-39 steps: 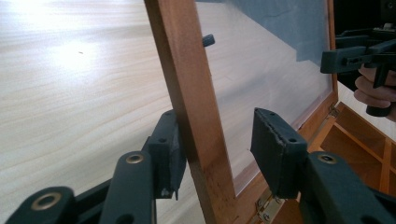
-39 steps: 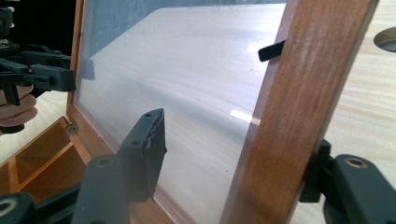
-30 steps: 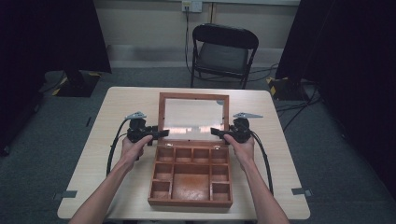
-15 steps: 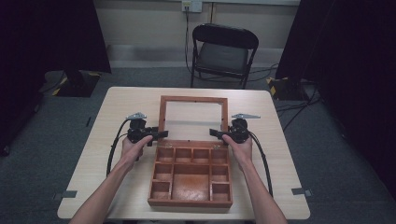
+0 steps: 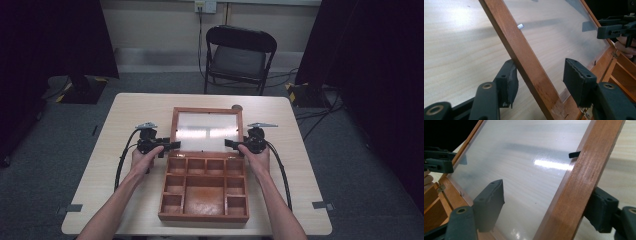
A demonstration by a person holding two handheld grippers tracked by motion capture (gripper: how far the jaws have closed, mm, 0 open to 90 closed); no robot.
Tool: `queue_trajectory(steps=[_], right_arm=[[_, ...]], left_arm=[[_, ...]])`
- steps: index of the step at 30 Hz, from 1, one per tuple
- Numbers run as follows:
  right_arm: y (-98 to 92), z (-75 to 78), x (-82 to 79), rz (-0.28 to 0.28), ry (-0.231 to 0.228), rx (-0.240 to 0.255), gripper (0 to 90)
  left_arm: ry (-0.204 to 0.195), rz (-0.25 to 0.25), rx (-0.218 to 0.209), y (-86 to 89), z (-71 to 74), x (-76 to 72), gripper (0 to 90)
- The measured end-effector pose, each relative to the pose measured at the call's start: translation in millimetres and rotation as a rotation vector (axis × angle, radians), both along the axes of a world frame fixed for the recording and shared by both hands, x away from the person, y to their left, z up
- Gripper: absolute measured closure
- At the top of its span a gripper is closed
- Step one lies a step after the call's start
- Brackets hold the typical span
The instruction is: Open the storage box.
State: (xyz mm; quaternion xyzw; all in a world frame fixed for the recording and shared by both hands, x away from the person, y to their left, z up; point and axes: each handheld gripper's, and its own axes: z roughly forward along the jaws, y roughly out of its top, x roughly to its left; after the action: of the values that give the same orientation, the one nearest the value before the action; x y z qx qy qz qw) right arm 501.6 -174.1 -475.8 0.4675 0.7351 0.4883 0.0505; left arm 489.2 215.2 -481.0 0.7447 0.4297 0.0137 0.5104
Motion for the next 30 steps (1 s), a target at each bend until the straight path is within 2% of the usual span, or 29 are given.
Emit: queue_trajectory(steps=[7, 9, 11, 16, 19, 21, 26, 30], right_arm=[[0.6, -5.7, 1.4, -0.009, 0.027, -0.009, 18.7], [2.2, -6.0, 1.7, -0.025, 0.03, -0.027, 16.6], [2.4, -6.2, 1.6, -0.036, 0.03, -0.043, 15.7], [2.9, -9.7, 2.4, -0.046, 0.06, -0.039, 14.2], [2.3, -10.3, 3.2, -0.069, 0.078, -0.064, 13.3], [0.0, -12.7, 4.1, -0.058, 0.091, -0.052, 14.4], [-1.5, -11.4, 3.1, -0.051, 0.093, -0.053, 14.7], [-8.1, -8.5, -1.0, -0.063, 0.081, -0.062, 16.4]], left_arm=[[0.016, -0.008, 0.016, 1.6, -3.5, -0.1, 38.9], [0.02, -0.007, 0.033, 1.2, -3.9, -0.1, 37.4], [0.034, -0.006, 0.015, 1.9, -5.4, 0.7, 36.1], [0.075, -0.004, -0.014, 3.5, -11.0, 3.5, 34.6], [0.059, 0.007, 0.011, 3.2, -11.2, 3.0, 32.6], [0.061, 0.009, 0.013, 3.4, -11.0, 3.0, 33.3], [0.063, 0.029, 0.03, 7.2, -9.8, 1.6, 29.0], [0.048, 0.05, 0.051, 17.6, -4.9, -3.2, 26.8]])
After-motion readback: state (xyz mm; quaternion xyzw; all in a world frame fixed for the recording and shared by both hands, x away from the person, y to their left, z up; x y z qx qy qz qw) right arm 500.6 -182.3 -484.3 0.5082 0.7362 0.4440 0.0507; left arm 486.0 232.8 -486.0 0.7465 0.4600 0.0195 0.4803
